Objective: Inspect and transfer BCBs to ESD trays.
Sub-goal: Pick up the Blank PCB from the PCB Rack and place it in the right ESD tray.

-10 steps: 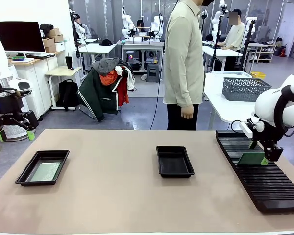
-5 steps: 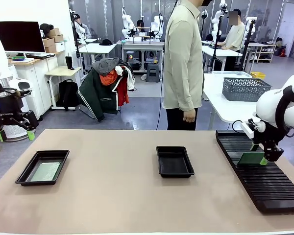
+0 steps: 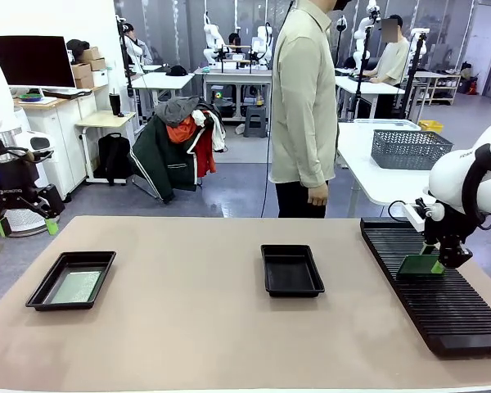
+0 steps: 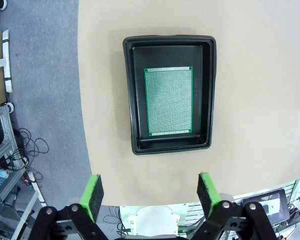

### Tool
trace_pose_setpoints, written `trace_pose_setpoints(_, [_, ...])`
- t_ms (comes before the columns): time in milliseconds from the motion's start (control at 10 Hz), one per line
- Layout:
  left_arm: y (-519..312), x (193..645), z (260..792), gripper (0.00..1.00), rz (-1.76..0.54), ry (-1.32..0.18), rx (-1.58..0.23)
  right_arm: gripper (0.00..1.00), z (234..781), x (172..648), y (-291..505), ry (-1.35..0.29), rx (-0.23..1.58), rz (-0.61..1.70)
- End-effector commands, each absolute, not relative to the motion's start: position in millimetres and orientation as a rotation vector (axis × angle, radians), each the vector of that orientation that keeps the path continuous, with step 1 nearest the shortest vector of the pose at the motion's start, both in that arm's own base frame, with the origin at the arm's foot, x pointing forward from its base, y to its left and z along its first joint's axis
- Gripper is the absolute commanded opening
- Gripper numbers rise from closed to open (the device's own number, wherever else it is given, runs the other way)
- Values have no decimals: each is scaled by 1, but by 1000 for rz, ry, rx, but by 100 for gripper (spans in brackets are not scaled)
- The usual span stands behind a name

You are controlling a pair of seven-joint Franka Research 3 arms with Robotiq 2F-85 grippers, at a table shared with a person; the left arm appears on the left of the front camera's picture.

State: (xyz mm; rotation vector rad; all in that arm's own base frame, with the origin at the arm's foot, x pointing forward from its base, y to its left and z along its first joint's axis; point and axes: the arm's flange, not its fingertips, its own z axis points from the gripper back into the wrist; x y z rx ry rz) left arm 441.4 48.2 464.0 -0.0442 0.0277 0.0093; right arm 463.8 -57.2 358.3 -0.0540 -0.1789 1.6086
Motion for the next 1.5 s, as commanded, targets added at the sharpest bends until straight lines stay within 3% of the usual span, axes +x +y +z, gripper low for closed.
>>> trace_pose_setpoints(0, [49,442,463,100,8,26,-45,51,356,459,-55,-210,-79,1596])
trace_pose_setpoints(1100, [49,442,463,100,8,26,-45,4,353,461,-57,-196,-73,1585])
trace_pose_setpoints(1400, [49,442,463,100,8,26,-45,0,354,464,-59,-187,-70,1583])
